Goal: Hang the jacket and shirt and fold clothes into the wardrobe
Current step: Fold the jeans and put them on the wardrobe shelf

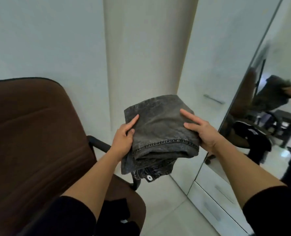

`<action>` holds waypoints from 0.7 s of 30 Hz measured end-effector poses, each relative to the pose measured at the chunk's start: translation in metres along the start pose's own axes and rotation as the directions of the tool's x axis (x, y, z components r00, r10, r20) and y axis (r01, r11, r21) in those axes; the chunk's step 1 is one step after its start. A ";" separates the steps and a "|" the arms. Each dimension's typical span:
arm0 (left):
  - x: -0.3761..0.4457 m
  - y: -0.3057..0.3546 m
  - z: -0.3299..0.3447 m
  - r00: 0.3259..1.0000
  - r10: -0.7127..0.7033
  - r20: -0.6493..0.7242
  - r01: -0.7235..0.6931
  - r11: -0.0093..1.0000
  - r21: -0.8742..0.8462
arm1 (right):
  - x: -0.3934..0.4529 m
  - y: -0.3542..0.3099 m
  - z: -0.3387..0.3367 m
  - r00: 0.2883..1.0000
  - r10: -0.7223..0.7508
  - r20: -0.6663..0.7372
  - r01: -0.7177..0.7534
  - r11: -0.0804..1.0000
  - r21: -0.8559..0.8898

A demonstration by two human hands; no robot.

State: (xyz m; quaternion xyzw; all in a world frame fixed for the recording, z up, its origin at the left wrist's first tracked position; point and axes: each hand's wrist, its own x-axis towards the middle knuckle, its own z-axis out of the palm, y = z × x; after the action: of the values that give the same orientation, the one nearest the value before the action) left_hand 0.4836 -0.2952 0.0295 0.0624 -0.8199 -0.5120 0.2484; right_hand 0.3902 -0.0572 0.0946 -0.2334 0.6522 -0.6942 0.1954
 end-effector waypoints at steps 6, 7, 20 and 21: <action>0.009 0.051 0.140 0.954 0.102 0.282 -0.089 0.994 -0.058 | -0.102 0.006 -0.121 0.947 0.029 -0.318 -0.036 0.999 -0.016; 0.007 0.059 0.166 0.934 0.113 0.340 -0.088 0.992 -0.088 | -0.121 0.009 -0.141 0.928 0.039 -0.370 -0.043 0.999 -0.003; -0.082 0.168 0.474 0.622 0.182 0.762 -0.091 0.983 -0.161 | -0.350 0.043 -0.359 0.600 0.135 -0.789 -0.085 0.991 0.105; -0.088 0.174 0.491 0.611 0.187 0.769 -0.089 0.982 -0.169 | -0.360 0.045 -0.373 0.586 0.130 -0.800 -0.084 0.992 0.099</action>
State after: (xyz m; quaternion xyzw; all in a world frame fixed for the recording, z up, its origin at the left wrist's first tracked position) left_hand 0.3546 0.2146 -0.0227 -0.2439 -0.8180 -0.5130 -0.0908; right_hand 0.4665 0.4504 0.0102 0.1496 0.6651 -0.7280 -0.0728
